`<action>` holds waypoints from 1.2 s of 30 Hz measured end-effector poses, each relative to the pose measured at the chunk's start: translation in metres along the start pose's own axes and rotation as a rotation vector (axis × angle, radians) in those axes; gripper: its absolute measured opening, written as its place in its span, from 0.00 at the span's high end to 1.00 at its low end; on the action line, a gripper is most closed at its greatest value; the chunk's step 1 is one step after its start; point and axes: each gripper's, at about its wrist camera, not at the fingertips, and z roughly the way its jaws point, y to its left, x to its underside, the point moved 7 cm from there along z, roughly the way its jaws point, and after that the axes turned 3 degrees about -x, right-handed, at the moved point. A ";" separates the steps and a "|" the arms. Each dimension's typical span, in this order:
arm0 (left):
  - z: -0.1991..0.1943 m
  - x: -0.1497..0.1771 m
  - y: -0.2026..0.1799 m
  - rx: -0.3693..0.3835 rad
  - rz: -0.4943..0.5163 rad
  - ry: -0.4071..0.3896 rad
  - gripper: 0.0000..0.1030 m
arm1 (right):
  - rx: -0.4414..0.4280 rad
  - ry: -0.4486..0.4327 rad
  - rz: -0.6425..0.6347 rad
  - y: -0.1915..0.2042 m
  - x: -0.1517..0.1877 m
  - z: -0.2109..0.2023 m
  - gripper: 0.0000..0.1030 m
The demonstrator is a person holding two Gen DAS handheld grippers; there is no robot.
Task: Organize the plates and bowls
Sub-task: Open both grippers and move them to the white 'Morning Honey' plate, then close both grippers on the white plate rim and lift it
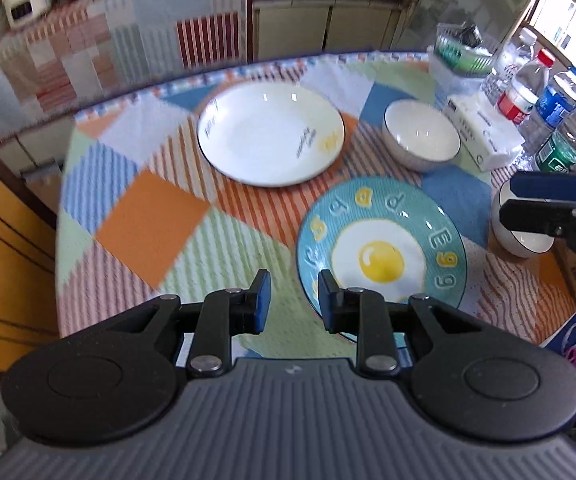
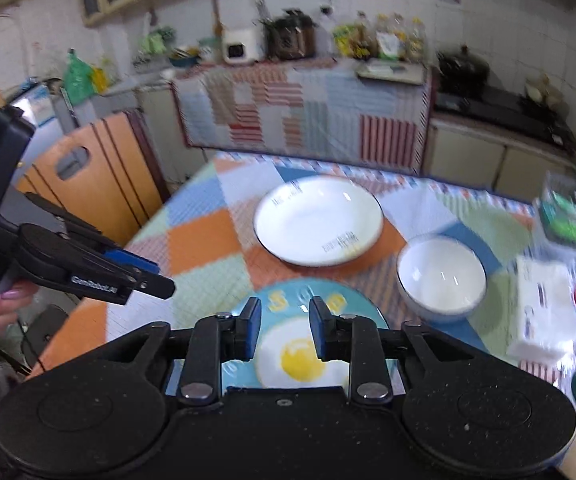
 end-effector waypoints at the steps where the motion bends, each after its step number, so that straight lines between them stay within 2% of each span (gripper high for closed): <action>1: -0.004 -0.002 0.001 -0.006 0.010 -0.012 0.76 | -0.006 -0.009 -0.013 0.003 -0.004 -0.001 0.66; 7: -0.017 -0.014 0.008 -0.008 0.032 -0.045 0.68 | -0.019 -0.046 -0.030 0.011 -0.025 -0.001 0.47; 9: -0.016 -0.020 0.011 -0.010 0.034 -0.051 0.60 | -0.011 -0.049 -0.023 0.007 -0.031 0.004 0.39; 13: -0.007 -0.033 0.026 -0.019 -0.001 -0.051 0.54 | -0.019 -0.046 0.004 -0.004 -0.044 0.021 0.32; 14: -0.004 -0.037 0.032 -0.027 -0.019 -0.061 0.49 | -0.032 -0.042 0.018 -0.008 -0.046 0.027 0.31; 17: 0.007 -0.049 0.048 -0.031 -0.063 -0.089 0.39 | -0.059 -0.044 0.054 -0.021 -0.053 0.047 0.29; 19: 0.017 -0.055 0.057 -0.043 -0.081 -0.097 0.38 | -0.055 -0.053 0.041 -0.029 -0.056 0.061 0.29; 20: 0.024 -0.057 0.060 -0.053 -0.077 -0.097 0.34 | -0.050 -0.049 0.043 -0.033 -0.058 0.069 0.29; 21: 0.032 -0.059 0.062 -0.072 -0.069 -0.090 0.28 | -0.049 -0.038 0.052 -0.037 -0.060 0.078 0.29; 23: 0.049 -0.063 0.067 -0.078 -0.071 -0.081 0.24 | -0.051 0.000 0.089 -0.047 -0.060 0.098 0.29; 26: 0.074 -0.071 0.073 -0.065 -0.089 -0.070 0.23 | -0.044 0.026 0.125 -0.060 -0.058 0.125 0.29; 31: 0.109 -0.082 0.082 -0.087 -0.121 -0.101 0.23 | -0.047 0.034 0.193 -0.073 -0.050 0.154 0.30; 32: 0.117 -0.083 0.084 -0.083 -0.129 -0.094 0.23 | -0.038 0.018 0.225 -0.075 -0.047 0.157 0.30; 34: 0.131 -0.084 0.087 -0.059 -0.170 -0.081 0.23 | -0.078 -0.024 0.350 -0.077 -0.039 0.162 0.30; 36: 0.145 -0.084 0.090 -0.055 -0.210 -0.065 0.23 | -0.075 -0.021 0.421 -0.077 -0.030 0.170 0.30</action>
